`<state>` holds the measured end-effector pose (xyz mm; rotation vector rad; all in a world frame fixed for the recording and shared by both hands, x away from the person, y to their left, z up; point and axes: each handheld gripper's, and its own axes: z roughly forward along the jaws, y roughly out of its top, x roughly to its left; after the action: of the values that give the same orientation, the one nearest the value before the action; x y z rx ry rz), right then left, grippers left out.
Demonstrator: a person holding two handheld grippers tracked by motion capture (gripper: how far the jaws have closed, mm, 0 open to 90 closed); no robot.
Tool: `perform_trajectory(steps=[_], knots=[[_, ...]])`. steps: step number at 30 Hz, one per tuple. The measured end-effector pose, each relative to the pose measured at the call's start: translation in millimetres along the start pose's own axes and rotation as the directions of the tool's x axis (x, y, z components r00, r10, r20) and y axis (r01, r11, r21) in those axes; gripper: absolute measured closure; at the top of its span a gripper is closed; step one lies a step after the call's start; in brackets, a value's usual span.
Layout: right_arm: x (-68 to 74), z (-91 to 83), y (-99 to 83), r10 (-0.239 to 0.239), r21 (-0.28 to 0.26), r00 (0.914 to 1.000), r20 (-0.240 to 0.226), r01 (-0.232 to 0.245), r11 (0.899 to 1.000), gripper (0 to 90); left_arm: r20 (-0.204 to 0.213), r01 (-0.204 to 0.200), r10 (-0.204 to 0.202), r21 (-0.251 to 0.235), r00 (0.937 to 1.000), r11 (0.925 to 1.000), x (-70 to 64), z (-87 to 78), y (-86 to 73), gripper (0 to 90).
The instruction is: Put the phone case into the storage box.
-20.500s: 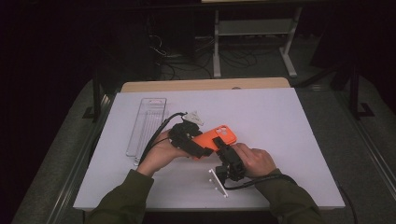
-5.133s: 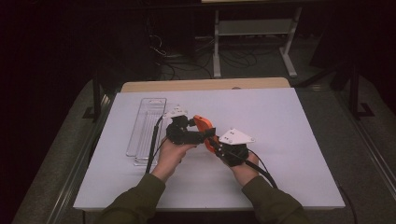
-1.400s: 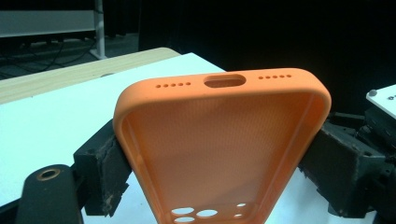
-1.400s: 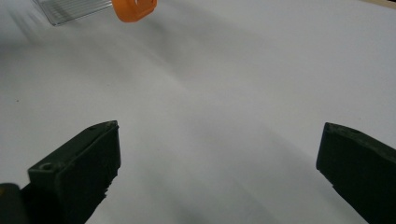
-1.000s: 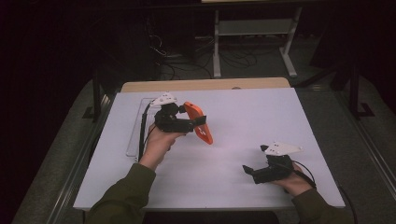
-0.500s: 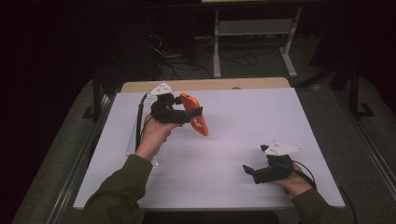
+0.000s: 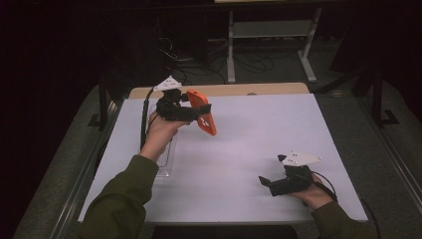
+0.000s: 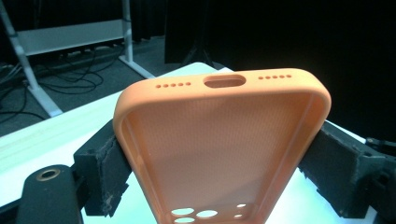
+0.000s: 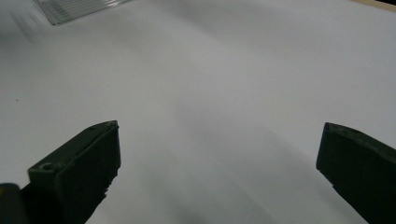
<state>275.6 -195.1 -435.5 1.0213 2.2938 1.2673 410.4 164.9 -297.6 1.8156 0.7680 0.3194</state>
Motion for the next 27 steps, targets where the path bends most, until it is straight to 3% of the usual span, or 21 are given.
perform_trajectory(steps=[19, 27], knots=[[-0.1, -0.1, -0.4, -0.002, 0.001, 1.0000, -0.001, 0.002, 1.000, 0.0, -0.115, 0.010, -0.012, -0.017, 0.9932, 0.9998, 26.6, -10.7, 20.2, 15.7], [-0.1, -0.4, -0.3, -0.004, 0.001, 1.0000, -0.002, 0.004, 1.000, 0.0, -0.189, 0.004, -0.010, -0.029, 0.9820, 0.9996, 38.1, -16.0, 24.0, 15.7]])
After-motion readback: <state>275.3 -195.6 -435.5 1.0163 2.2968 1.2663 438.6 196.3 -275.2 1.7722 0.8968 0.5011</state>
